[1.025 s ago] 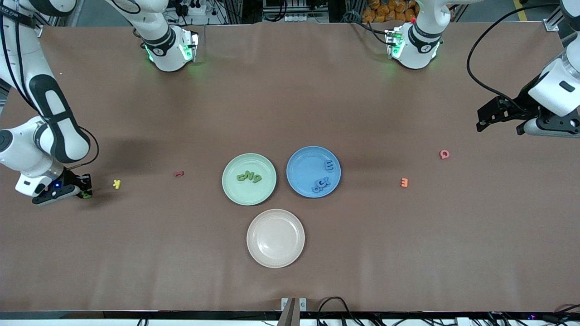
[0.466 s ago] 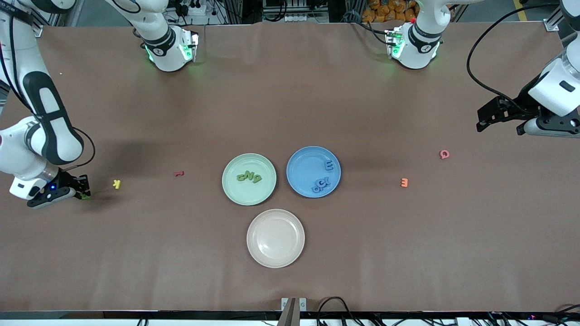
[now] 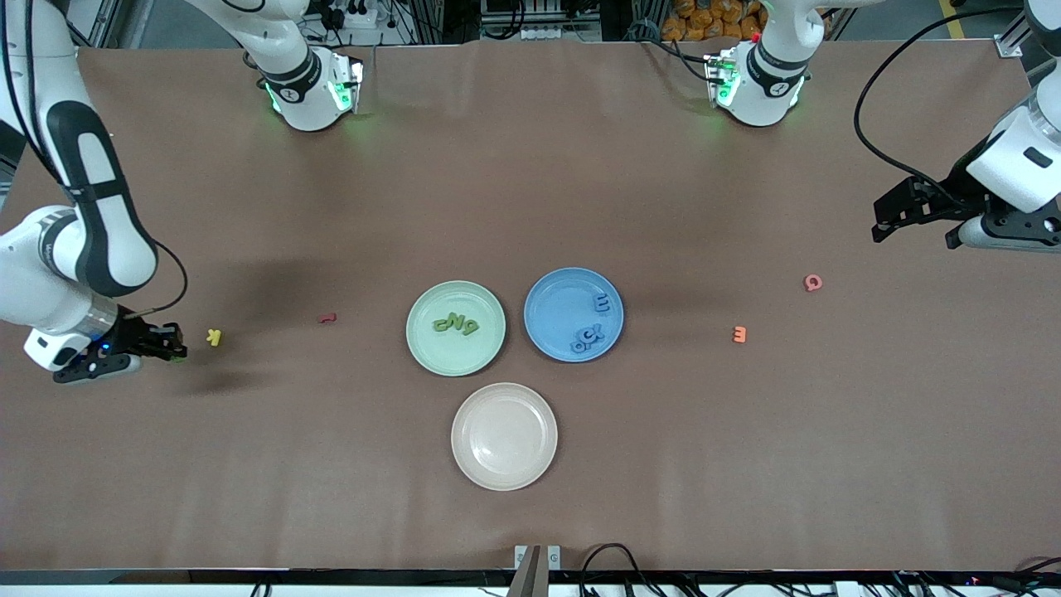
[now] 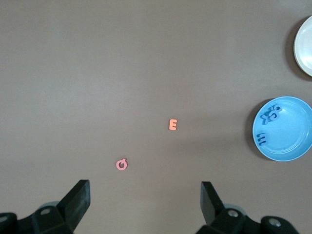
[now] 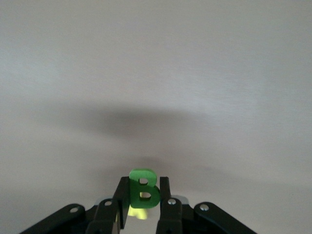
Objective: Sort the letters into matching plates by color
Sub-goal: 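Carry the green B with the right gripper over the green plate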
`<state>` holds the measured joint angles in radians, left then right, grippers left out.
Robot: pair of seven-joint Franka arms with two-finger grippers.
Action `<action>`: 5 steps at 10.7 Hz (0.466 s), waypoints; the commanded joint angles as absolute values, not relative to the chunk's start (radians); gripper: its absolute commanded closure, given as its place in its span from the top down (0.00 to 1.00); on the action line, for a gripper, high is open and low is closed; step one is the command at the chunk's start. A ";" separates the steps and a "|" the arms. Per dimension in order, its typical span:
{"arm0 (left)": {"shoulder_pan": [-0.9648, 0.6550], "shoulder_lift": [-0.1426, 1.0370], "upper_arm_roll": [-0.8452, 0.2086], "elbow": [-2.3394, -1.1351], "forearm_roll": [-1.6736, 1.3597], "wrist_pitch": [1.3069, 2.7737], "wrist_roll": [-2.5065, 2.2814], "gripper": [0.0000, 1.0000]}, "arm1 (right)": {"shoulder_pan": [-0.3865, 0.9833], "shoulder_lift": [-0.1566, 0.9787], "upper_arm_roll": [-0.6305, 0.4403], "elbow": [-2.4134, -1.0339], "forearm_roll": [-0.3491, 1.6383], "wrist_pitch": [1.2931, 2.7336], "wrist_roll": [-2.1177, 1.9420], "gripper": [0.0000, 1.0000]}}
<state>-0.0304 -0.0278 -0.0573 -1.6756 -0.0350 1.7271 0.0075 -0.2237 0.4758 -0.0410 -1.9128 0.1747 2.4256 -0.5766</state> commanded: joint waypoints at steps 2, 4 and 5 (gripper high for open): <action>-0.025 -0.044 -0.061 -1.687 -0.028 1.741 0.028 1.00 | -0.098 0.433 -0.043 -1.931 0.187 2.395 -0.297 0.29; -0.025 -0.043 -0.061 -1.687 -0.028 1.741 0.028 1.00 | -0.042 0.428 -0.040 -1.931 0.187 2.395 -0.180 0.29; -0.025 -0.043 -0.061 -1.687 -0.028 1.743 0.028 1.00 | -0.014 0.426 -0.037 -1.931 0.187 2.393 -0.107 0.29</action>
